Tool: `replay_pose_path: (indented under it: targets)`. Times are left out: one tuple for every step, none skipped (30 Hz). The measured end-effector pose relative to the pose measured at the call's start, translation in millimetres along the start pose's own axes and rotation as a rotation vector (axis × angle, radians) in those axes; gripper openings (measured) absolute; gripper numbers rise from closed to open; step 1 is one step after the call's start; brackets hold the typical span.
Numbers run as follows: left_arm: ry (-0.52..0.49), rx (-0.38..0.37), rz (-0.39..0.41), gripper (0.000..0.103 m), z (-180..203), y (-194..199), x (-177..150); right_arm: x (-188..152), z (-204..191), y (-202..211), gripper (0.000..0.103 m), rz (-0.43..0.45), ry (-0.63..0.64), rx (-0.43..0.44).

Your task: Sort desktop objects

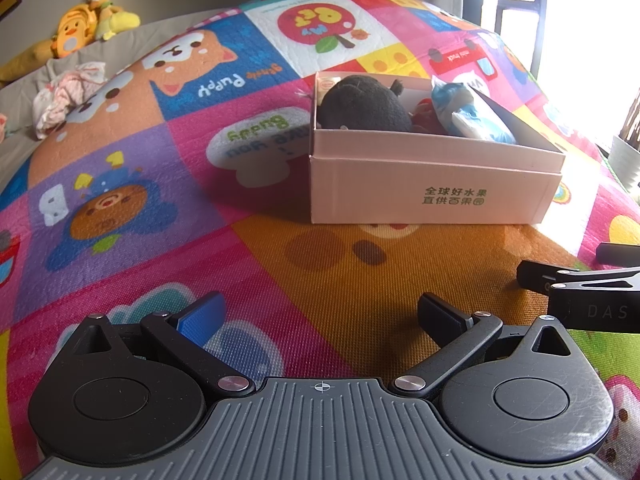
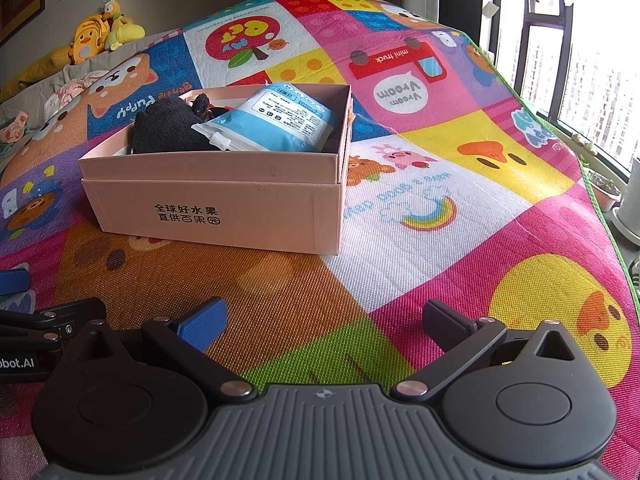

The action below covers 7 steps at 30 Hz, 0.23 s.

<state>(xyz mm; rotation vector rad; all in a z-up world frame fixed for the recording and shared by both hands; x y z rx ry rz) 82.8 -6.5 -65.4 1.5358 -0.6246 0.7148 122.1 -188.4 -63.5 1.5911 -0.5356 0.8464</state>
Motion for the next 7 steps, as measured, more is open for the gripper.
replay_pose_path:
  targets:
    - [-0.002,-0.001,-0.004,0.103,0.1,-0.2,0.3,-0.1,0.0,0.0,0.103,0.000,0.000,0.000]
    - [-0.003,-0.002,-0.007,0.103,0.1,-0.4,0.6,0.6,0.5,-0.3,0.103,0.000,0.000,0.000]
    - [-0.005,-0.002,-0.009,0.103,0.2,-0.5,0.7,-0.1,-0.1,0.0,0.103,0.000,0.000,0.000]
    - [-0.007,-0.003,-0.011,0.103,0.3,-0.5,0.7,0.4,0.4,-0.2,0.103,0.000,0.000,0.000]
    - [-0.009,-0.005,-0.013,0.103,0.3,-0.6,0.7,0.0,0.1,0.0,0.103,0.000,0.000,0.000]
    - [-0.012,-0.007,-0.016,0.103,0.2,-0.7,0.8,-0.1,-0.1,0.1,0.103,0.000,0.000,0.000]
    - [-0.013,-0.008,-0.019,0.103,0.3,-0.9,1.0,-0.1,0.0,0.1,0.103,0.000,0.000,0.000]
Point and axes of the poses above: each gripper's, at about its wrist camera, not at the fingertips, and y roughly against the way its jaws point, z to its right, x to its top, the point moved 10 cm from there along -y, roughly the way its jaws point, and after that the axes turned 3 degrees about x, right-handed, at the moved point
